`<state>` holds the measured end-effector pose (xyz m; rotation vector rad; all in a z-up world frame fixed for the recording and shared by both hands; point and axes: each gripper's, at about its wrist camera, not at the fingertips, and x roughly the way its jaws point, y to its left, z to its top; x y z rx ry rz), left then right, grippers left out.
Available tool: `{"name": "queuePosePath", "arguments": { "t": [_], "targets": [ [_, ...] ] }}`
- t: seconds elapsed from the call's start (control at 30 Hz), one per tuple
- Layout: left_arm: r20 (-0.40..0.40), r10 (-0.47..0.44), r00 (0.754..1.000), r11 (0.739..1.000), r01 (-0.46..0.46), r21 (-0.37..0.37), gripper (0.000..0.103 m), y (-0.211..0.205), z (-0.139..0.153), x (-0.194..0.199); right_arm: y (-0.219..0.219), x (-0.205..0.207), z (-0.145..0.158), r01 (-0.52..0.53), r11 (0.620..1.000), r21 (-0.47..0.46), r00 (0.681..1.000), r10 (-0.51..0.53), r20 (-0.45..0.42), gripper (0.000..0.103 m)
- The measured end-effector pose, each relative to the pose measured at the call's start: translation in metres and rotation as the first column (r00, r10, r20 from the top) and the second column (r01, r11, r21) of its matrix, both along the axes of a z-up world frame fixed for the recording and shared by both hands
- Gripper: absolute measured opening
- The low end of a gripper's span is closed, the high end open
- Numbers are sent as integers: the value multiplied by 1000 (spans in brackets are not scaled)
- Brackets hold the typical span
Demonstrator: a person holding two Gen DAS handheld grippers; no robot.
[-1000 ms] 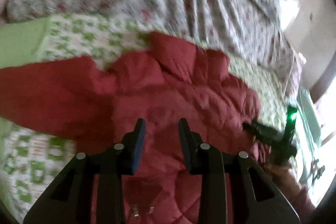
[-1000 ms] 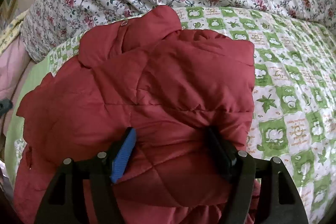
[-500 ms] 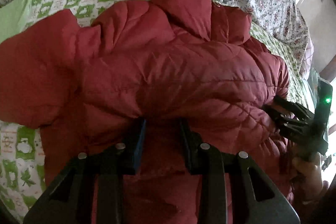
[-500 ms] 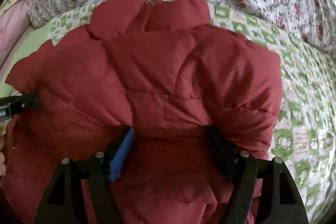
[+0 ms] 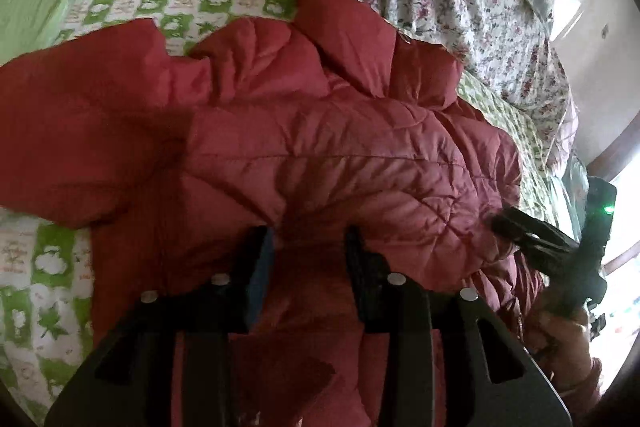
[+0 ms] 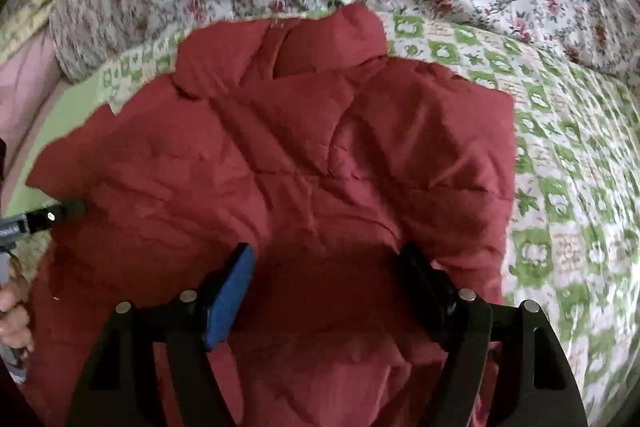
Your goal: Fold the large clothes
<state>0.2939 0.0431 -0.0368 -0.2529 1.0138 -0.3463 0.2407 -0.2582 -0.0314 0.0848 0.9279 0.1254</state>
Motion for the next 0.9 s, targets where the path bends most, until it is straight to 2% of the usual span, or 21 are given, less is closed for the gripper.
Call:
{"name": "queuePosePath", "arguments": {
  "t": [0.17,0.27,0.37,0.57,0.67,0.9],
  "targets": [
    [7,14,1000,1000,-14,0,36,7,6,-8,1,-16,16,-13,998,64,1000,11,20,76],
    [14,32,999,999,-31,-35,36,17,11,-14,6,-27,22,-28,996,90,999,26,29,76],
    [14,72,997,995,-71,-70,49,32,15,-16,10,-35,28,-40,992,121,999,35,36,76],
    [20,163,986,981,-160,-107,50,71,18,-21,17,-48,35,-66,989,134,997,60,47,77],
    [12,199,980,974,-196,-116,67,89,13,-22,20,-55,36,-76,988,136,997,70,44,77],
    [-5,297,955,945,-295,-142,68,139,2,-27,29,-71,35,-98,987,127,995,94,37,77]
  ]
}}
